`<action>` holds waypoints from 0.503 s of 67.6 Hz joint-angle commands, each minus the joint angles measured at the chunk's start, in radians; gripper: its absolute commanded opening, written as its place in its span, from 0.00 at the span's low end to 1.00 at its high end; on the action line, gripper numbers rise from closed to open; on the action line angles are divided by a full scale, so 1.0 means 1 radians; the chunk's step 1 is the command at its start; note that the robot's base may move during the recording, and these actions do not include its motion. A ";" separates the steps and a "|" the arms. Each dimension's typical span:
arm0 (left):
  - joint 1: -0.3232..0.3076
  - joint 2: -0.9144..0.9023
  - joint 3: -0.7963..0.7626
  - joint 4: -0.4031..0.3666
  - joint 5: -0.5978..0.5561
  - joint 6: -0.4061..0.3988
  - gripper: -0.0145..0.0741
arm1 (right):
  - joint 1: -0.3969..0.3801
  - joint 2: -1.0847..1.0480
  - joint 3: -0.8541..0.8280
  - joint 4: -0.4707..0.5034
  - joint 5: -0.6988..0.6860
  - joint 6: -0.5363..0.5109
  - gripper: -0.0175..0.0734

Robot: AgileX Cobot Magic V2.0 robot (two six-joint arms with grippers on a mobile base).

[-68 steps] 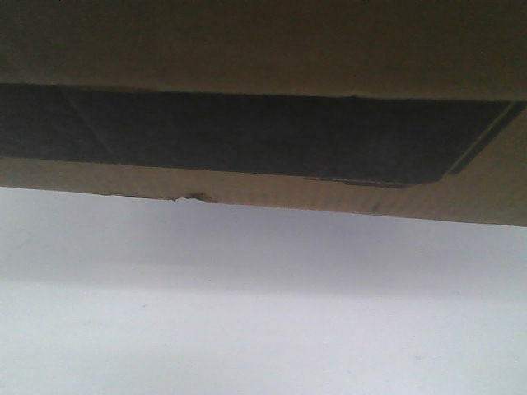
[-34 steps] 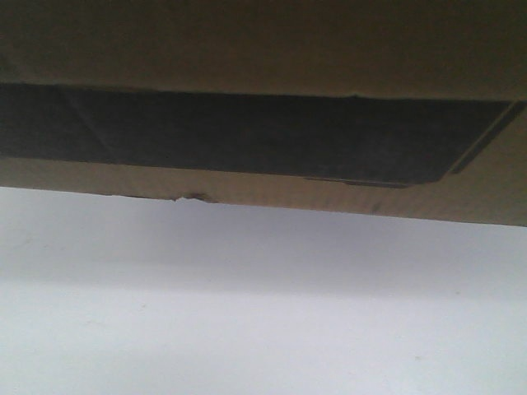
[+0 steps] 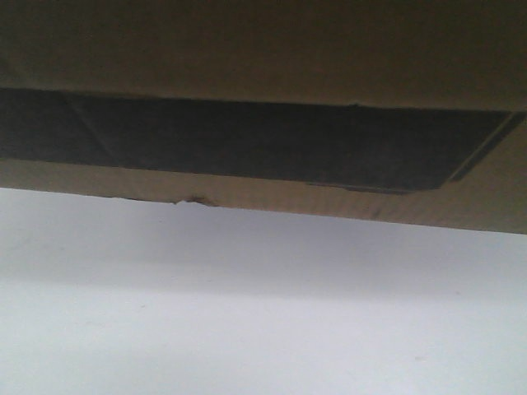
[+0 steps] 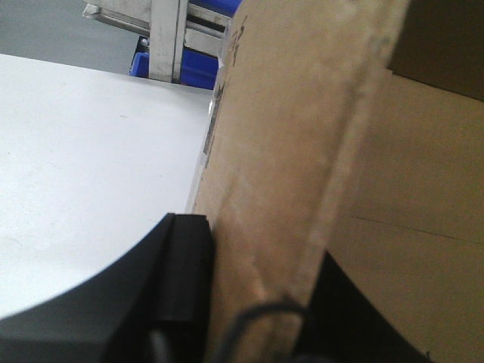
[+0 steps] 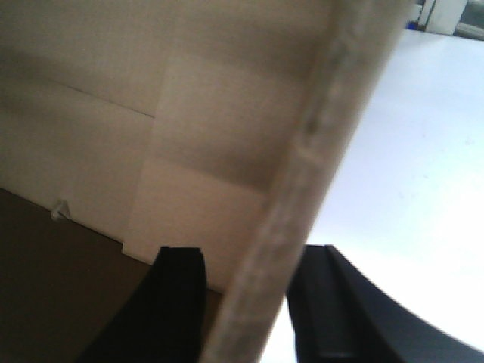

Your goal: Grab box from left shelf to table start

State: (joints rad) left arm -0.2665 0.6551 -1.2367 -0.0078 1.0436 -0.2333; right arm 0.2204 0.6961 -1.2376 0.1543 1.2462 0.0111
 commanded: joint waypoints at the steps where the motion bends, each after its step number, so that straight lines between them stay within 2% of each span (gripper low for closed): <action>1: -0.028 0.032 -0.077 -0.238 -0.092 0.120 0.06 | -0.003 0.067 -0.059 -0.042 -0.110 -0.051 0.26; 17: -0.028 0.254 -0.201 -0.163 0.093 0.120 0.06 | -0.003 0.338 -0.277 -0.044 0.081 -0.066 0.26; 34: -0.028 0.459 -0.215 -0.102 0.053 0.120 0.06 | -0.003 0.562 -0.339 -0.044 0.028 -0.068 0.26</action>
State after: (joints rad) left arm -0.2665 1.0859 -1.4079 0.0853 1.1887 -0.2455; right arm 0.2169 1.2120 -1.5344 0.0635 1.2613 -0.0194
